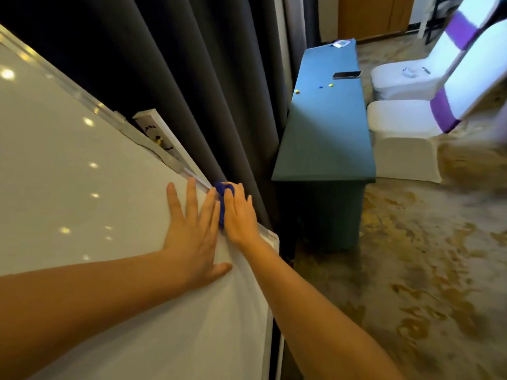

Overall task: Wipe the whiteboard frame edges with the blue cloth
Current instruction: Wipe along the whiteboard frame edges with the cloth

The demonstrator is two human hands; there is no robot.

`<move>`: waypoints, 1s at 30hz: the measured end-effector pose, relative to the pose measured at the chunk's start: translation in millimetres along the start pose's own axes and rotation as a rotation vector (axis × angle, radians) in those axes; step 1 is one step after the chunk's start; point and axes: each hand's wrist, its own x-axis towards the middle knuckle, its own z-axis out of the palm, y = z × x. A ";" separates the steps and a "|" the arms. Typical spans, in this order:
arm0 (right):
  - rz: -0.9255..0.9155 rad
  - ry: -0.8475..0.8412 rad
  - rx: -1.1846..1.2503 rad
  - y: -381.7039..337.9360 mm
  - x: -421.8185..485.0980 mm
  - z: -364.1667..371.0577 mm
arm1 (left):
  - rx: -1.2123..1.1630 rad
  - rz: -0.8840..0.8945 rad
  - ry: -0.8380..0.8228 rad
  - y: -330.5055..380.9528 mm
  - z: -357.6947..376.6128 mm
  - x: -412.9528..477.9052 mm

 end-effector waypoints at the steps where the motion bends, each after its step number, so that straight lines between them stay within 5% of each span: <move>1: -0.057 0.013 -0.088 4.0 4.8 2.2 | 0.027 0.017 -0.016 4.1 -1.2 2.2; 5: 0.104 -0.131 -0.556 71.8 -14.2 -12.0 | 0.010 0.061 0.005 8.3 7.9 5.3; 8: 0.223 -0.190 -0.559 94.3 -25.0 -23.5 | 0.035 0.068 0.000 12.3 8.5 6.4; 14: -0.124 -0.025 -0.467 55.7 4.6 -3.2 | 0.046 0.118 0.000 21.3 4.4 7.6; 17: 0.109 -0.173 -0.580 96.1 -15.5 -22.0 | 0.045 0.142 -0.040 17.8 3.9 8.4; 19: 0.325 -0.244 -0.519 120.1 -30.6 -34.2 | 0.032 0.143 -0.045 17.7 3.0 9.2; 22: 0.405 -0.197 -0.388 123.5 -32.8 -37.5 | 0.058 0.155 -0.049 22.1 -1.5 9.6; 27: 0.167 0.112 -0.172 96.4 -31.7 -23.8 | 0.091 0.178 -0.068 38.7 -14.5 12.0; 30: 0.222 0.090 0.011 102.4 -32.6 -29.2 | 0.083 0.185 -0.075 44.0 -19.5 16.7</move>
